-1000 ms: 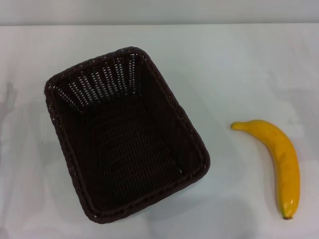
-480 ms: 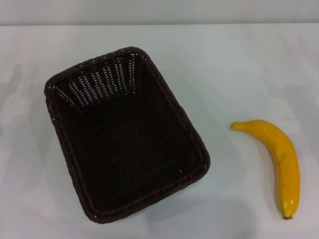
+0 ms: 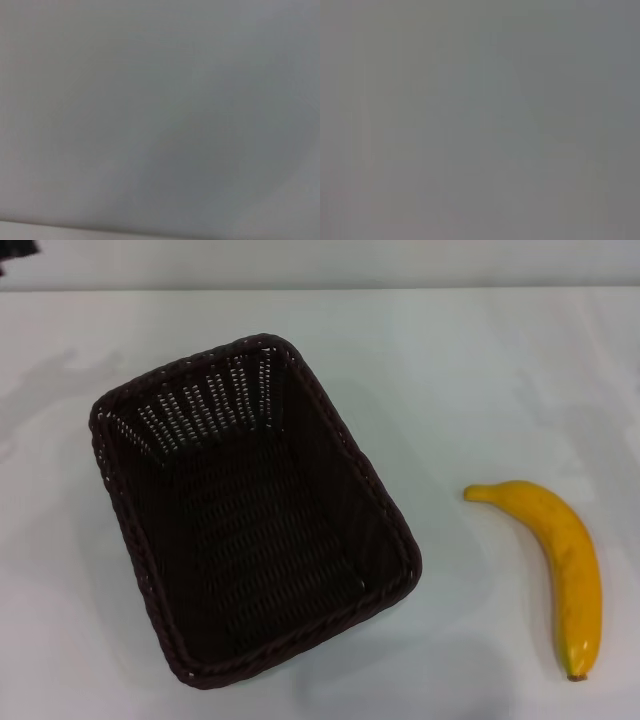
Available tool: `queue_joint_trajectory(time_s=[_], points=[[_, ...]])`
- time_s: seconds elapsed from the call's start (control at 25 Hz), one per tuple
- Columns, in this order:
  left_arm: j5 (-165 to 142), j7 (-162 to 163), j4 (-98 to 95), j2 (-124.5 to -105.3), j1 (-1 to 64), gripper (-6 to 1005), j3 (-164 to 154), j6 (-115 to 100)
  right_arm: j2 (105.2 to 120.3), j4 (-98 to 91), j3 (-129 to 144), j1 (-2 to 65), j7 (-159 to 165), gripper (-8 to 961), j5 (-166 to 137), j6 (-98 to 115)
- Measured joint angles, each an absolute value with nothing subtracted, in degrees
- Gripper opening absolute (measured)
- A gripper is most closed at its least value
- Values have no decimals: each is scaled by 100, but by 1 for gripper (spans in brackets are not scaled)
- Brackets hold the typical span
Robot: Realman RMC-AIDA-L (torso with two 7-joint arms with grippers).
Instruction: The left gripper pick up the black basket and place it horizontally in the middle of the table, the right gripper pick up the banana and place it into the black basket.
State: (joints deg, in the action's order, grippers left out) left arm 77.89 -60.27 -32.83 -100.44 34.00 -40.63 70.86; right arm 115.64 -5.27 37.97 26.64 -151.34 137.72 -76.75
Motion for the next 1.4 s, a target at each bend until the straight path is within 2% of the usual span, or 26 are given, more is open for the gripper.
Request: queue_joint_trajectory(time_s=[0.08,0.2,0.28,0.52,0.84,1.12,1.28,1.4], points=[[7269,-5816,-3338,-9950,3704,860,-4062,7287,11567,-528,3797,2677,-15136,844,13772,-7674],[6126,-5702,-3366,-9906,4356,860,-4068,7479,11577,-528,3796,2693,-15129,843,13772,-7682],[5886,-5660,-3370,-9904,4490,859,-4069,7501,11587,-505,3797,2722,-15118,843,13772,-7678],[4377,-5462,-3385,-9972,5442,859,-4081,8130,11595,-479,3797,2802,-15111,844,13772,-7655],[3815,-5594,-3489,-10046,5781,859,-4564,8598,11611,-443,3926,2835,-15108,843,13772,-7665],[3521,-5976,-3492,-10365,5741,859,-4793,8459,11610,-332,3935,2814,-15108,844,13773,-7814],[3155,-6107,-3526,-10670,5707,858,-5076,8066,11610,-276,3937,2783,-15108,844,13772,-7980],[3005,-6146,-3490,-10758,5692,858,-5076,7767,11610,-209,3938,2774,-15108,843,13772,-8098]])
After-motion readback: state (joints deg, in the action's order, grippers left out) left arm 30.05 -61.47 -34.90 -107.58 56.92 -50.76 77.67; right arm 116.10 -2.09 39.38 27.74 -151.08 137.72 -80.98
